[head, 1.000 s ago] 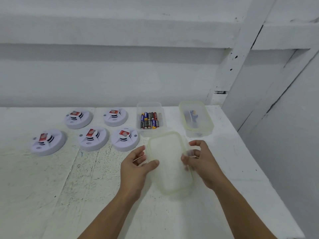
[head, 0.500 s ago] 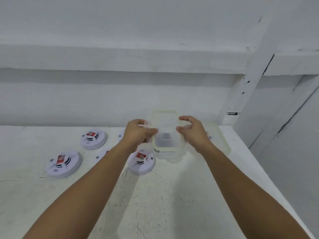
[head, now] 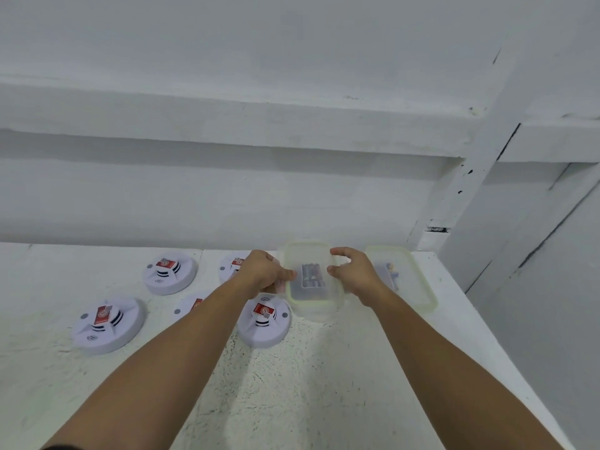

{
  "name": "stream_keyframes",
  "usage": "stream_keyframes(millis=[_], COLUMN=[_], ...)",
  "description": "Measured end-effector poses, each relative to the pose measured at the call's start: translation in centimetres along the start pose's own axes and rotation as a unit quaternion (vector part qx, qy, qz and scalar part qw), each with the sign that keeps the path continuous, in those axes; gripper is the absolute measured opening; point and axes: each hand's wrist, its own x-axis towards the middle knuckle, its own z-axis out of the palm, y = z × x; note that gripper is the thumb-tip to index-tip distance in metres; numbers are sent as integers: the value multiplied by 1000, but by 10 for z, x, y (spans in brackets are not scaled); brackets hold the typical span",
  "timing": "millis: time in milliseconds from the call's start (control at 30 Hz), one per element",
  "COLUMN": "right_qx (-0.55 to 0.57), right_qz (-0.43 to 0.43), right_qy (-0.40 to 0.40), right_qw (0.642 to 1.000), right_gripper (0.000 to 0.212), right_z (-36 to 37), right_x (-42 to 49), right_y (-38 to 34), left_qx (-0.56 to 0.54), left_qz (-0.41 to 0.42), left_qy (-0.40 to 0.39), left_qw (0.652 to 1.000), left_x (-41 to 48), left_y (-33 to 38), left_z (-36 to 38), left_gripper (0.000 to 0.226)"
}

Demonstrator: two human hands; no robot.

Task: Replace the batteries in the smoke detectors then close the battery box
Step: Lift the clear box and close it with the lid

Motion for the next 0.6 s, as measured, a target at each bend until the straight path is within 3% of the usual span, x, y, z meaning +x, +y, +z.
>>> stream_keyframes(millis=[133, 300, 367, 433, 500, 600], right_qx=[4, 4, 9, 21, 23, 30], right_qz=[4, 40, 53, 67, 73, 76], right_qy=[9, 39, 42, 36, 33, 27], right_qw=[1000, 998, 998, 997, 997, 996], right_gripper=[37, 40, 43, 44, 44, 40], right_z=[1, 3, 2, 1, 1, 3], right_x=[-1, -4, -5, -6, -6, -4], right_y=[2, 3, 4, 5, 6, 7], left_qx=[13, 43, 90, 142, 142, 121], left_qz=[-1, 12, 32, 47, 49, 29], left_qy=[9, 40, 59, 71, 69, 68], left_qw=[1000, 998, 994, 986, 986, 990], left_x=[-2, -4, -5, -7, -6, 0], left_y=[1, 2, 4, 6, 6, 6], left_z=[1, 3, 7, 13, 17, 17], left_gripper=[37, 63, 57, 37, 22, 21])
